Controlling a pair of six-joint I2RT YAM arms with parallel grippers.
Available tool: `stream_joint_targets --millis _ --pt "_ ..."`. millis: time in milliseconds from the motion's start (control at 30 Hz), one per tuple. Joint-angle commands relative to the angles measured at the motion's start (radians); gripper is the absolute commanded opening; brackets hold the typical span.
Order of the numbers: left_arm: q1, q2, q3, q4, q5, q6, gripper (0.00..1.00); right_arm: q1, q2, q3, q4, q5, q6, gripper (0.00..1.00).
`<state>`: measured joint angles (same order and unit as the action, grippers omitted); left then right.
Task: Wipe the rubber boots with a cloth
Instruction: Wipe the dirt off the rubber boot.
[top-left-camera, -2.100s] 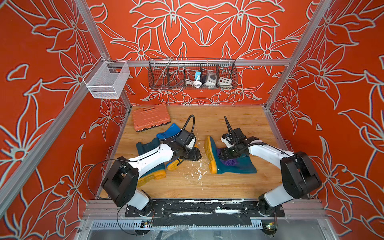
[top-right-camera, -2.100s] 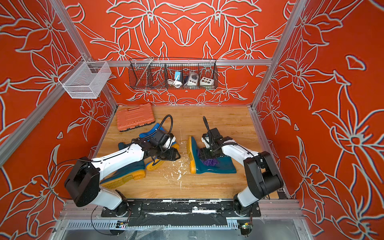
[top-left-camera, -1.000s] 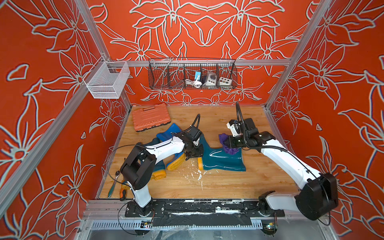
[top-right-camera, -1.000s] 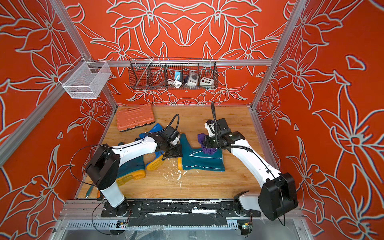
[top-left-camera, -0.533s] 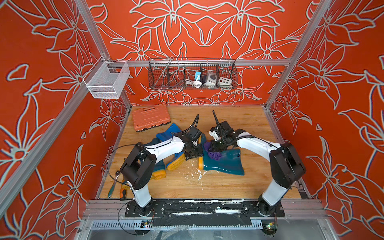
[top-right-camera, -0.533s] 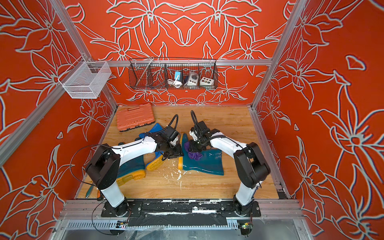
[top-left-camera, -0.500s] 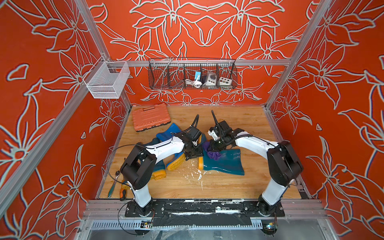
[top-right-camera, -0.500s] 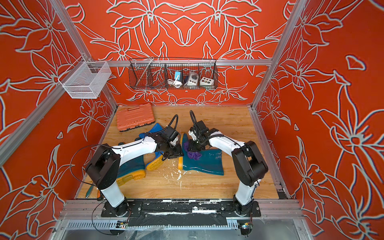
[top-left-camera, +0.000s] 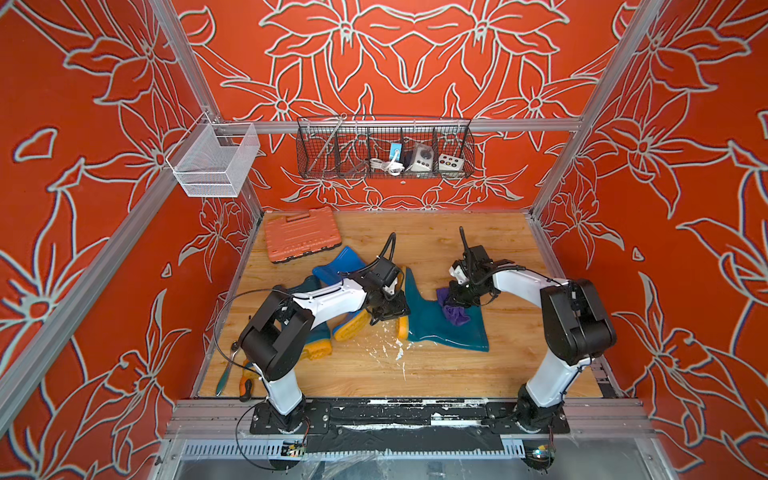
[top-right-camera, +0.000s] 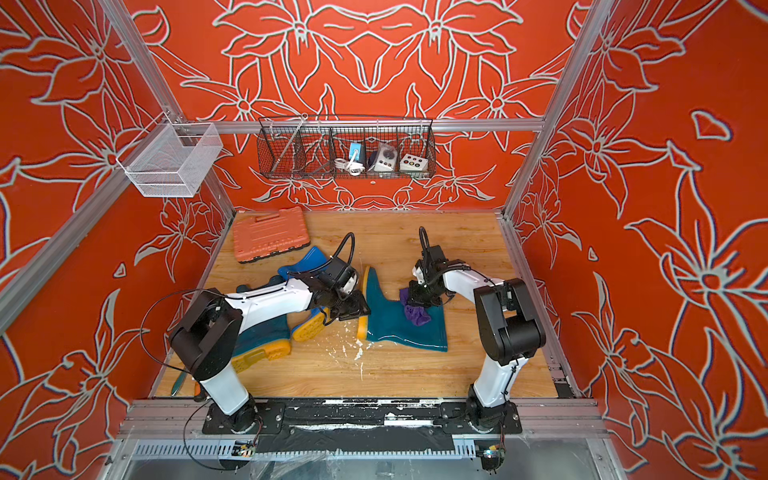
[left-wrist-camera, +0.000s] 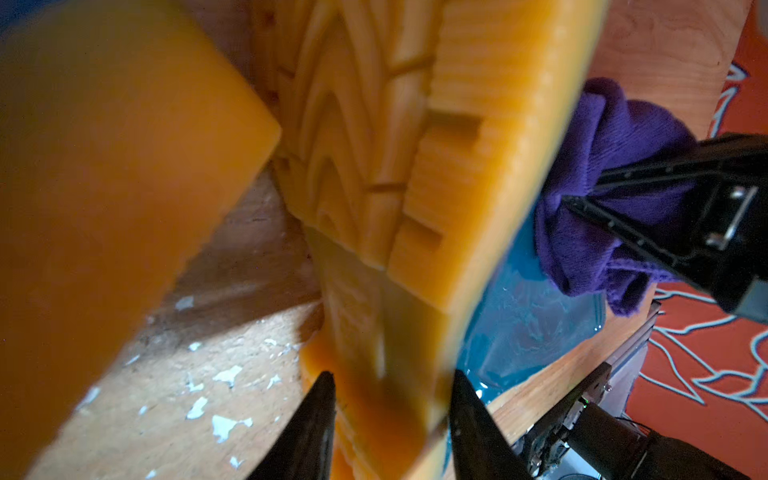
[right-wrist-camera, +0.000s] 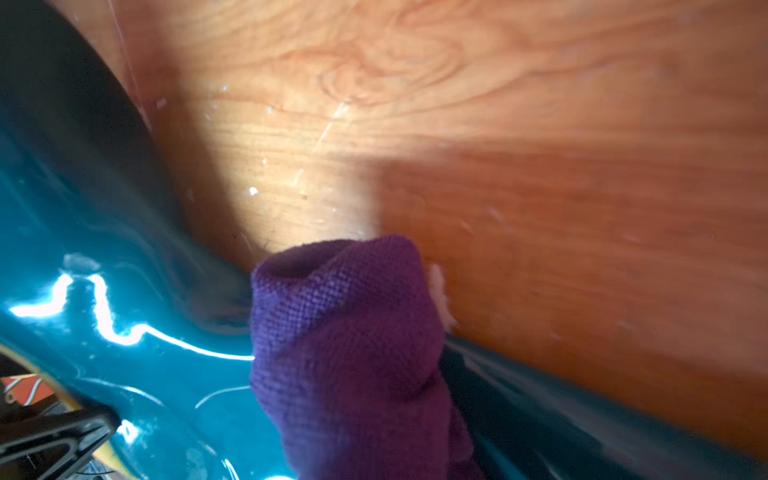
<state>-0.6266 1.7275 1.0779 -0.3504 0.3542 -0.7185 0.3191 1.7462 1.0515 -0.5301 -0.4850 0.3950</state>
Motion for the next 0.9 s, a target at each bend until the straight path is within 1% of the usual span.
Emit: stream_joint_targets --millis 0,67,133,200,267,367,433,533,600,633,700,767,867 --pt "-0.002 -0.014 -0.031 -0.042 0.028 0.016 0.42 0.078 -0.020 0.061 -0.042 0.040 0.016 0.00" --pt "-0.002 -0.016 -0.032 -0.027 0.045 0.015 0.43 0.151 0.013 0.117 -0.050 0.046 0.027 0.00" --pt "-0.002 -0.017 -0.031 -0.021 0.056 0.011 0.47 0.224 0.057 0.157 -0.024 0.024 0.058 0.00" --pt "-0.002 -0.013 -0.023 -0.028 0.063 0.011 0.50 0.263 0.088 0.165 0.022 -0.012 0.092 0.00" --pt "-0.002 -0.013 -0.017 -0.036 0.064 0.013 0.51 0.265 0.103 0.152 0.040 -0.028 0.106 0.00" --pt "-0.002 -0.021 -0.022 -0.030 0.064 0.007 0.52 0.205 0.085 0.129 -0.029 0.029 0.045 0.00" --pt "-0.002 -0.023 -0.028 -0.025 0.066 0.002 0.51 0.098 0.050 0.076 -0.059 0.041 0.021 0.00" --pt "-0.002 -0.027 -0.042 -0.007 0.077 -0.011 0.49 -0.077 -0.010 -0.002 -0.070 0.026 -0.003 0.00" --pt "-0.003 -0.027 -0.044 0.005 0.087 -0.013 0.48 -0.123 -0.037 -0.004 -0.101 0.044 -0.038 0.00" --pt "-0.004 -0.024 -0.043 0.015 0.101 -0.012 0.46 -0.126 -0.045 0.003 -0.115 0.052 -0.050 0.00" --pt "-0.007 -0.018 -0.037 0.023 0.117 -0.006 0.45 -0.110 -0.057 -0.002 -0.100 0.021 -0.027 0.00" --pt "-0.014 -0.016 -0.030 0.024 0.118 -0.003 0.45 -0.054 -0.066 -0.006 -0.071 0.012 0.014 0.00" --pt "-0.022 -0.017 -0.028 0.026 0.109 -0.010 0.44 0.107 -0.069 0.026 -0.028 0.020 0.075 0.00"
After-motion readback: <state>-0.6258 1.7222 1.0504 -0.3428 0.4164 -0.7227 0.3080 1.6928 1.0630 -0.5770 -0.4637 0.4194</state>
